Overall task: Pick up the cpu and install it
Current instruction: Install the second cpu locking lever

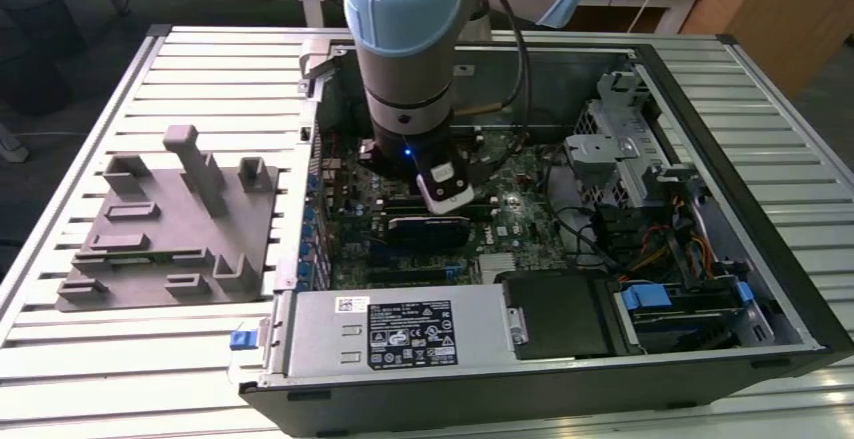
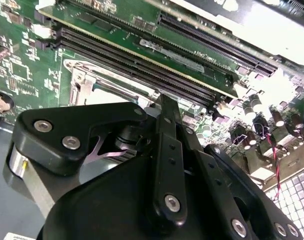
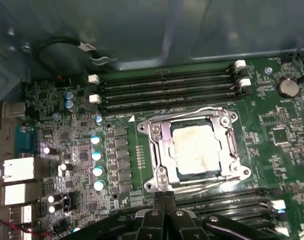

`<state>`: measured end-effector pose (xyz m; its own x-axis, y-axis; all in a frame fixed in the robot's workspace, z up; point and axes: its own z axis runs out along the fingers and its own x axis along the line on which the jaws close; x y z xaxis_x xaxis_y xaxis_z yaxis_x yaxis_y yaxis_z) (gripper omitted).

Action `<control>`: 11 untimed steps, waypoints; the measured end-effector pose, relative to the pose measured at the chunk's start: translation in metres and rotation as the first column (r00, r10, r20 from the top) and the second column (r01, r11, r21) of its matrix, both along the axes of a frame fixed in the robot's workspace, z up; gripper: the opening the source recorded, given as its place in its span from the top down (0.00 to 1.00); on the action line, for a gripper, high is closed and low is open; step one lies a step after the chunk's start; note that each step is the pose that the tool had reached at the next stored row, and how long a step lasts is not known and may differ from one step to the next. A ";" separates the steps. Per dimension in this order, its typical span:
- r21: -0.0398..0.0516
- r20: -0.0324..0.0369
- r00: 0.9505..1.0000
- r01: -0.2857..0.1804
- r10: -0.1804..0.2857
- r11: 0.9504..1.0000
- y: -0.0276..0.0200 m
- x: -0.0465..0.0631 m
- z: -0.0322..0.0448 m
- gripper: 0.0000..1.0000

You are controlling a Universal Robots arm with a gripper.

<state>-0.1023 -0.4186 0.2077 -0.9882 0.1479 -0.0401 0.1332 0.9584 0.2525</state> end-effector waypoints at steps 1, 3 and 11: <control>0.006 0.000 1.000 -0.001 0.001 1.000 -0.0001 0.000 -0.0010 0.89; 0.014 0.000 1.000 -0.002 0.002 1.000 -0.0007 -0.001 -0.0035 0.89; 0.074 0.000 1.000 -0.006 0.006 0.997 -0.0044 -0.003 -0.0099 0.89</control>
<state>-0.1056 -0.4229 0.1979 -0.9891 0.1443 -0.0293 0.1273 0.9380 0.3225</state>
